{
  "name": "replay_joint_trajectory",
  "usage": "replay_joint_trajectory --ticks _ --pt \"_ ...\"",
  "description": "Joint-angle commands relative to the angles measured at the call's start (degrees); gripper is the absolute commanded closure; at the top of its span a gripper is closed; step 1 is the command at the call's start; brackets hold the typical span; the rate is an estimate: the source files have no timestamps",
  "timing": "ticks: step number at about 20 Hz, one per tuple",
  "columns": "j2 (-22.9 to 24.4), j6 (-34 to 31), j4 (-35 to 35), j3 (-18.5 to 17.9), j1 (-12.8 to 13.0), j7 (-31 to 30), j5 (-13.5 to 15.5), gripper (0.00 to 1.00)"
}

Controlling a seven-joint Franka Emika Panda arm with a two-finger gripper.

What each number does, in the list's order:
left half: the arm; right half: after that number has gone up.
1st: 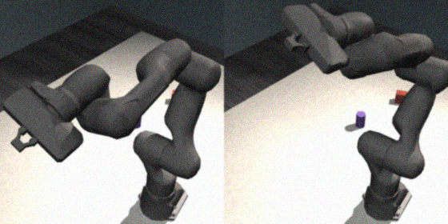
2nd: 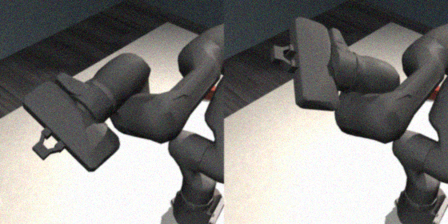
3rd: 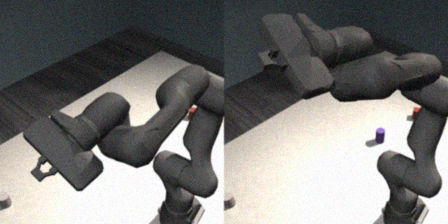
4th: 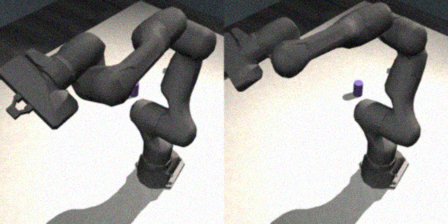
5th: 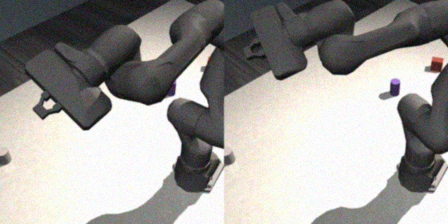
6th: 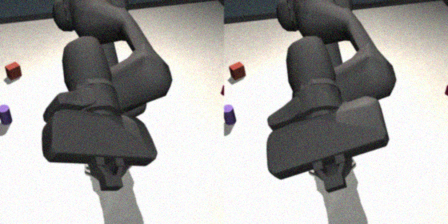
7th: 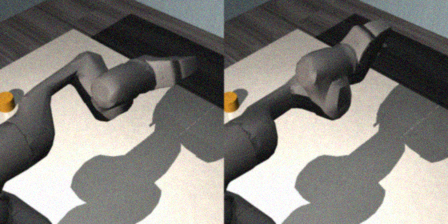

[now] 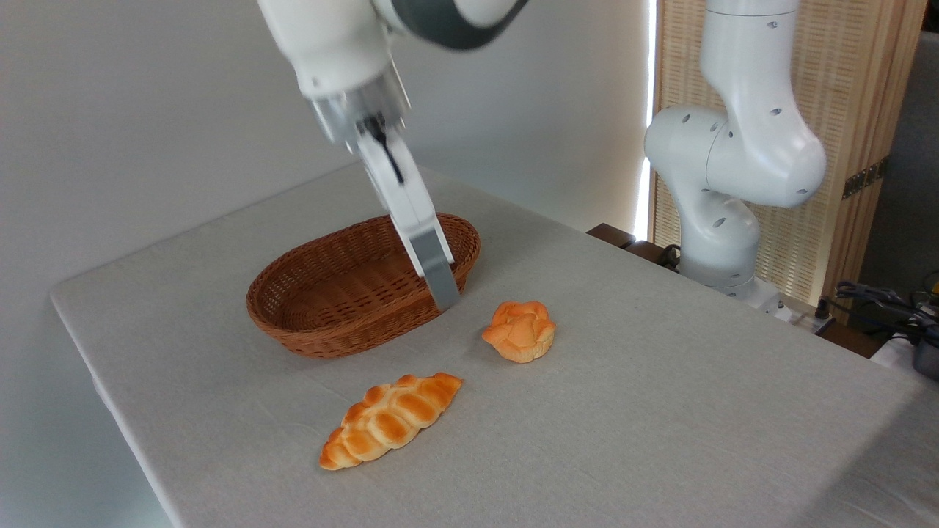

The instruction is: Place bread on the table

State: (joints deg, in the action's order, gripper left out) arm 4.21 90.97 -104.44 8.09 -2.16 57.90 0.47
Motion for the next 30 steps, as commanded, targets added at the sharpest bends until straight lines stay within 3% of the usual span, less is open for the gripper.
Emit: replay_joint_trajectory --ticks 1,8,11,14,25,30 --pt "-0.17 -0.27 7.30 -6.76 -0.12 -2.44 8.48 0.00" --pt "-1.13 1.57 10.57 -7.66 0.05 -8.76 7.80 0.00" --pt "-1.31 2.28 10.66 -6.08 0.23 -14.56 2.63 0.00" --pt "-1.40 2.28 10.66 -4.32 0.40 -15.63 0.24 0.00" --pt "-1.75 1.84 12.68 -4.49 0.58 -18.01 0.32 0.00" --pt "-2.72 1.40 15.05 -6.41 2.33 -18.00 0.50 0.00"
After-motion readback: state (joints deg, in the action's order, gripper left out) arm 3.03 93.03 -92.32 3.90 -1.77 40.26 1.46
